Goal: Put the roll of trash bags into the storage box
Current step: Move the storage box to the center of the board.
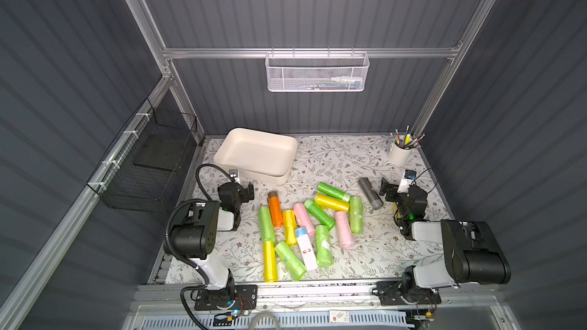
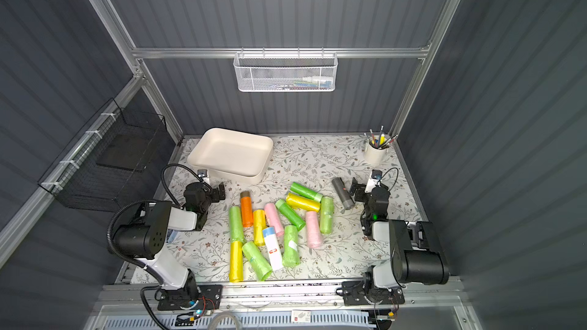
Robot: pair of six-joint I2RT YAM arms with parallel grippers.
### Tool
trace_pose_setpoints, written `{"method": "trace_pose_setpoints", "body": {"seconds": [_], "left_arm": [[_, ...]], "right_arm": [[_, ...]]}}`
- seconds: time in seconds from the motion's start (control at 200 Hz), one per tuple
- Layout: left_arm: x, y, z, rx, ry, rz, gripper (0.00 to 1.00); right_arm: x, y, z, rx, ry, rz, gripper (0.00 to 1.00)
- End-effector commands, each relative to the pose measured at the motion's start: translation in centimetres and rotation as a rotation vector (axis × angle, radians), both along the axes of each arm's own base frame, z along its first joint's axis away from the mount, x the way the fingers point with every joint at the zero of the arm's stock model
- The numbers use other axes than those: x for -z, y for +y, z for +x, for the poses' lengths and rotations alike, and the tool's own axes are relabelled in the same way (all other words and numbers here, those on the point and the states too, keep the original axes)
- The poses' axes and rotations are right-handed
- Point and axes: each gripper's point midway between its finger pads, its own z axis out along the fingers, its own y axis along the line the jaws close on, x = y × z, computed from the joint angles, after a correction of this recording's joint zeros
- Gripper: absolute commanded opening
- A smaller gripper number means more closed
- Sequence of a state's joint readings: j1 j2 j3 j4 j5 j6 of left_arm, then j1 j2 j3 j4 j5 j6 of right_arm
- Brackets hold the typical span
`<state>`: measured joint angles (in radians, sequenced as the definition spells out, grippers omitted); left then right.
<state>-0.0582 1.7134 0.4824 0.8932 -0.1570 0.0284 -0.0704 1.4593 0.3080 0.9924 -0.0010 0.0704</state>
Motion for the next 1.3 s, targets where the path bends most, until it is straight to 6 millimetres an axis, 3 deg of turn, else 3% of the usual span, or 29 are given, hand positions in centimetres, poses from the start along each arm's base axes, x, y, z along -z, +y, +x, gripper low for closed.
{"method": "trace_pose_setpoints", "body": {"seconds": [0.0,1.296], "left_arm": [[0.19,0.02,-0.13,-0.013,0.001,-0.008,1.0],[0.15,-0.02,0.03,-0.009,0.002,-0.01,1.0]], "right_arm": [[-0.34,0.0,0.3,-0.005,-0.007,-0.002,0.99],[-0.3,-0.12,0.3,-0.003,-0.007,0.004,0.99]]}}
